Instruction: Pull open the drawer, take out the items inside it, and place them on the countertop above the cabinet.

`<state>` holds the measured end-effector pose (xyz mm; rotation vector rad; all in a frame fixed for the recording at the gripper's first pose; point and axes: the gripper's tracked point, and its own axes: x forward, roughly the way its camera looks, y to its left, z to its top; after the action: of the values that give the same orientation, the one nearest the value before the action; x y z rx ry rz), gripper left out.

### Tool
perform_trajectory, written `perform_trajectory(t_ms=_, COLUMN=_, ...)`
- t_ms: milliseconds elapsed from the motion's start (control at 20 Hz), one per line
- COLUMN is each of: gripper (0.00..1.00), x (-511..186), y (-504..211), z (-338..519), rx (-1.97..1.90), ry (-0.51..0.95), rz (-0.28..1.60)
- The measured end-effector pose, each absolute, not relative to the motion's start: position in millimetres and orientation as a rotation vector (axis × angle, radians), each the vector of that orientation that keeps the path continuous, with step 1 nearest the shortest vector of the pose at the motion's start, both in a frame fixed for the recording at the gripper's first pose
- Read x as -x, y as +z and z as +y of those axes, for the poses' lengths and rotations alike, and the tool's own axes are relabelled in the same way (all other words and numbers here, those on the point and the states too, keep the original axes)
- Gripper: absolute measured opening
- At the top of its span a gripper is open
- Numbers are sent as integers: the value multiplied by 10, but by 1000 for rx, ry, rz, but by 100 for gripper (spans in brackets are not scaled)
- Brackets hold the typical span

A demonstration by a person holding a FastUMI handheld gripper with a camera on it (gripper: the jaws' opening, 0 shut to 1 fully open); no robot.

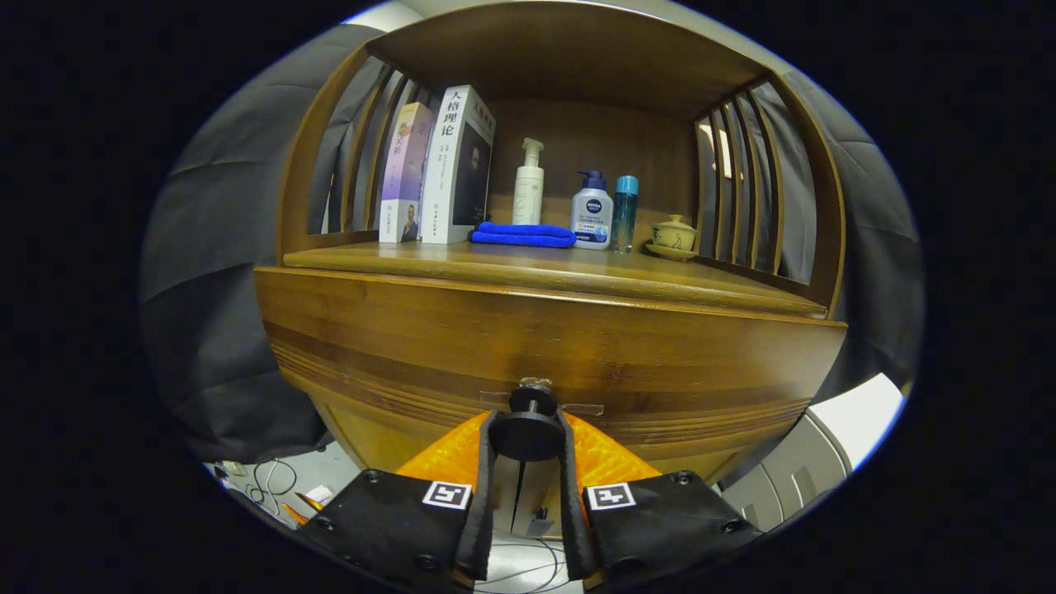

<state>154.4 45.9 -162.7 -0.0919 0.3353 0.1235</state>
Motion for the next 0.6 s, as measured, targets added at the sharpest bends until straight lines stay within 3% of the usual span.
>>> perform_trajectory(t_ms=600, gripper=37, x=-878, y=-1592, z=431, rx=91, ry=105, rz=357)
